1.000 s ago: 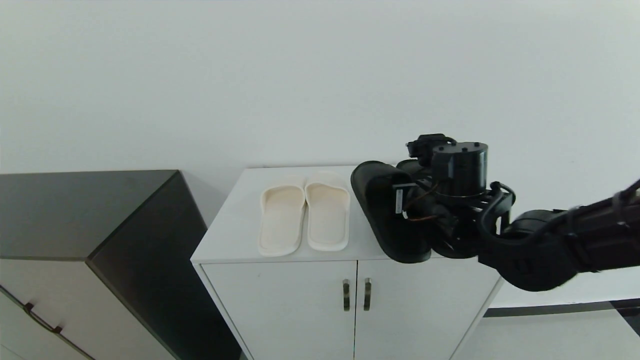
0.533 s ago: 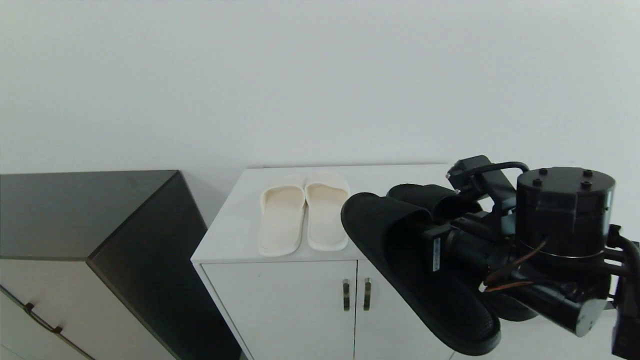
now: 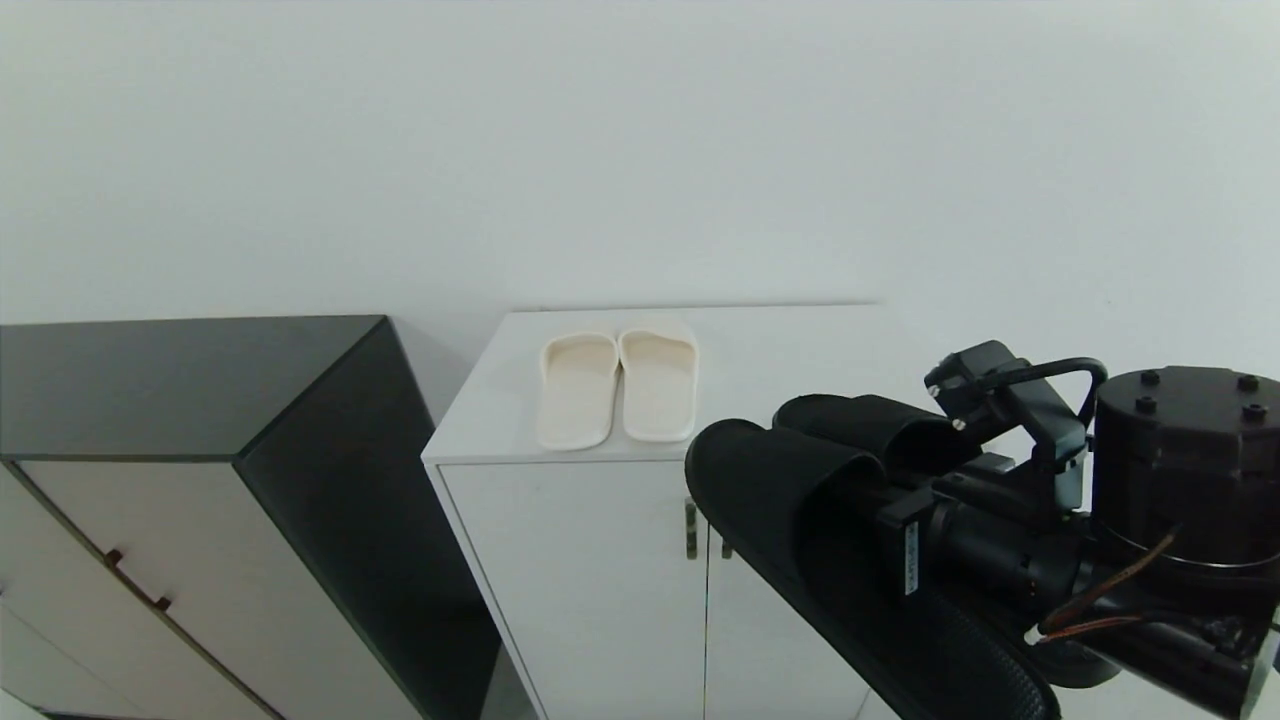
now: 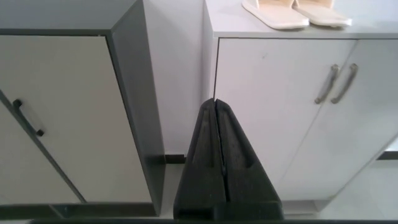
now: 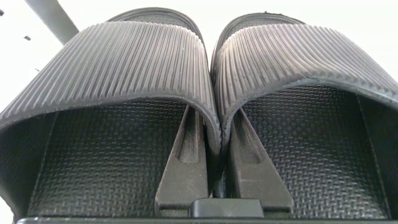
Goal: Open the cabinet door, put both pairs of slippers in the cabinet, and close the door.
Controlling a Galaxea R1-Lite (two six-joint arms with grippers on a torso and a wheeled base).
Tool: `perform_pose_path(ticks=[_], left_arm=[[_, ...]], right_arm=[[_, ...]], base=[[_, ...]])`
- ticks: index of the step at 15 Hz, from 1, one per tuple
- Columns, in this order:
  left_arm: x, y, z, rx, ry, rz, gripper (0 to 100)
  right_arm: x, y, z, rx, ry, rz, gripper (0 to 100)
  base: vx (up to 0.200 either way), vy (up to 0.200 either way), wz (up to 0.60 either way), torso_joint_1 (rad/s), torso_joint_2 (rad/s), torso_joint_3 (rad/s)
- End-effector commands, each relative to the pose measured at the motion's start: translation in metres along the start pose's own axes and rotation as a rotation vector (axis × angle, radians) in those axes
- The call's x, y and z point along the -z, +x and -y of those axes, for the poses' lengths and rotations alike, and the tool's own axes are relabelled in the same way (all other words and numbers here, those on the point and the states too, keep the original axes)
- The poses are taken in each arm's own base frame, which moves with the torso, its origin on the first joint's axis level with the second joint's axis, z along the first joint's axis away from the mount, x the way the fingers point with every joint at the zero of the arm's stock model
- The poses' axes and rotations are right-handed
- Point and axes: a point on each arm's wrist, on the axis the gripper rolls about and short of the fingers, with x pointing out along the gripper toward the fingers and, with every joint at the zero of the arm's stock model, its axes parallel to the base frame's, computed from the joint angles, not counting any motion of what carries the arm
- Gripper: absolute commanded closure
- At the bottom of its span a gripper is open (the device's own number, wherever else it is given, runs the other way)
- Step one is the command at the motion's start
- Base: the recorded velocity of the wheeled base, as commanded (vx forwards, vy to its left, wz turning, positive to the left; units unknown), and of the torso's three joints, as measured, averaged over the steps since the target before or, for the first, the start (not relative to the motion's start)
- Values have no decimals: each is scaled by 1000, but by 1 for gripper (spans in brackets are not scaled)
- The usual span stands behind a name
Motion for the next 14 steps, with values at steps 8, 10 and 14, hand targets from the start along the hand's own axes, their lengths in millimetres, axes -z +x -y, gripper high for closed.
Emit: perform_pose_path(ticks=[8, 10, 14], left_arm=[[0, 0, 0, -2, -1, 0, 100], [0, 0, 0, -2, 1, 0, 100], [0, 0, 0, -2, 1, 0, 100]], right_arm=[[12, -3, 3, -20, -26, -38, 100], [13, -3, 3, -22, -27, -42, 100], [15, -4, 4, -21, -29, -48, 100]], base=[[-25, 0, 0, 1, 0, 0], [0, 0, 0, 0, 0, 0], [0, 0, 0, -157, 375, 212]])
